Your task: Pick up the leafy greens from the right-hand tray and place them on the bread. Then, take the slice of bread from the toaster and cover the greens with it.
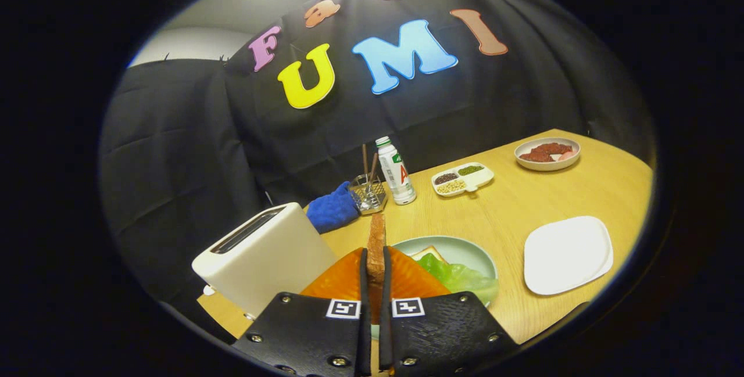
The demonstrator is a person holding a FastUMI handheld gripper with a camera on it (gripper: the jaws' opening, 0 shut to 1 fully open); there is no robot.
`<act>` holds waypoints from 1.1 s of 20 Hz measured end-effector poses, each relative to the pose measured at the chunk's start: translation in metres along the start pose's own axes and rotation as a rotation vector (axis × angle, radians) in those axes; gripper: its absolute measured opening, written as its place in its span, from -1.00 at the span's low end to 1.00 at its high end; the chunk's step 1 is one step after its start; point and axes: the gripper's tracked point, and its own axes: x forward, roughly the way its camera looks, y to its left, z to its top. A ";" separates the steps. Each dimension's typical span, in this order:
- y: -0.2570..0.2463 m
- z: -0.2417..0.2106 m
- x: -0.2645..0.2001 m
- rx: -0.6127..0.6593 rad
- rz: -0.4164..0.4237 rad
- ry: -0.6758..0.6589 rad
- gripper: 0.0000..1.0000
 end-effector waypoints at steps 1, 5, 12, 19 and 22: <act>-0.002 0.001 0.001 0.026 0.016 0.000 -0.89; -0.023 -0.004 0.011 0.035 -0.008 0.016 -0.89; -0.060 -0.014 0.016 -0.006 -0.063 0.044 -0.77; -0.099 -0.028 0.020 -0.069 -0.151 0.098 -0.40; -0.104 -0.023 0.018 -0.057 -0.153 0.094 -0.40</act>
